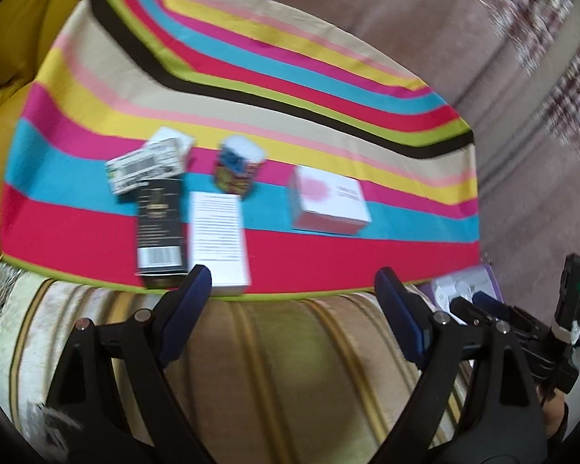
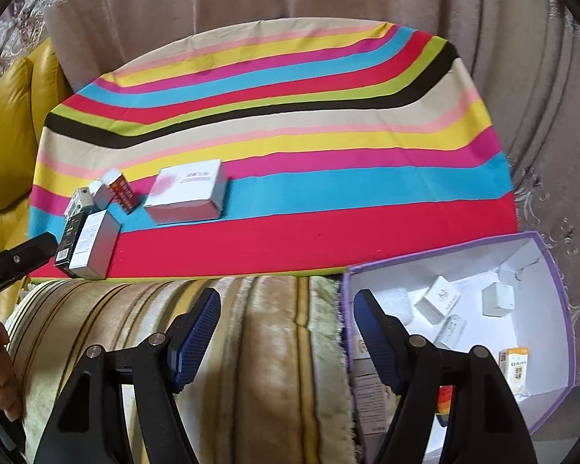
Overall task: Organize objects
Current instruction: 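Move both open tools back toward the remaining boxes on the table, then grasp the barcode medicine box with the left tool while the right tool grasps the large pink-printed white box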
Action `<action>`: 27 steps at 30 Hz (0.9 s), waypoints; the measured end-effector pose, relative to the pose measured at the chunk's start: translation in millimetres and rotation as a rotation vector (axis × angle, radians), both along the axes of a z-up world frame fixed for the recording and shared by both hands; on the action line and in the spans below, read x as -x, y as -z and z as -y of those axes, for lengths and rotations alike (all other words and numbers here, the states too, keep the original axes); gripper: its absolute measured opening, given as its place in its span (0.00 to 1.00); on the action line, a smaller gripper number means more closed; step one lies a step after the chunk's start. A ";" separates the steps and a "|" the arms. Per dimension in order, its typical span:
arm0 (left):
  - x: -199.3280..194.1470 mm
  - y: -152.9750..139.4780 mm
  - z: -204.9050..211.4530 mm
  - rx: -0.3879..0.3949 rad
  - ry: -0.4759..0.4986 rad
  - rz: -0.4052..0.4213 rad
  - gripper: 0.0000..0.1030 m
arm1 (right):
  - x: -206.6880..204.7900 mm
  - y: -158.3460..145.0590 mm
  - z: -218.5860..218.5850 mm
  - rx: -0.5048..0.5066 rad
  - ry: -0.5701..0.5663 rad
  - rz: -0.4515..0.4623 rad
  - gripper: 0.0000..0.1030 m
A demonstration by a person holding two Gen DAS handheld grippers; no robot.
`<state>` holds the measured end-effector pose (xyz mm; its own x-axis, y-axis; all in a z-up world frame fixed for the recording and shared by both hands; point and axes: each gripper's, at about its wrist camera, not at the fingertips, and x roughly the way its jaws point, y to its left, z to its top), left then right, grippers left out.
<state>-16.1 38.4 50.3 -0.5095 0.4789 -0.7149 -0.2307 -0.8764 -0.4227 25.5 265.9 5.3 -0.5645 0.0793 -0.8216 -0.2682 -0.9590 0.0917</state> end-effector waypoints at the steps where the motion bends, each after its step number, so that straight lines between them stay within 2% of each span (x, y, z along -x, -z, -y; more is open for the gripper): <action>1: 2.3 1.0 5.2 -0.006 -0.015 0.005 0.86 | 2.3 0.9 2.1 0.001 -0.005 0.004 0.70; 13: 35.9 17.5 61.8 -0.042 -0.168 0.043 0.86 | 36.1 11.9 29.1 0.031 -0.053 0.032 0.72; 22: 78.0 31.0 78.5 -0.057 -0.204 0.072 0.87 | 74.3 14.4 48.4 0.033 -0.078 0.002 0.74; 27: 98.7 39.1 86.1 -0.044 -0.214 0.099 0.87 | 95.4 13.4 60.7 0.025 -0.103 -0.027 0.80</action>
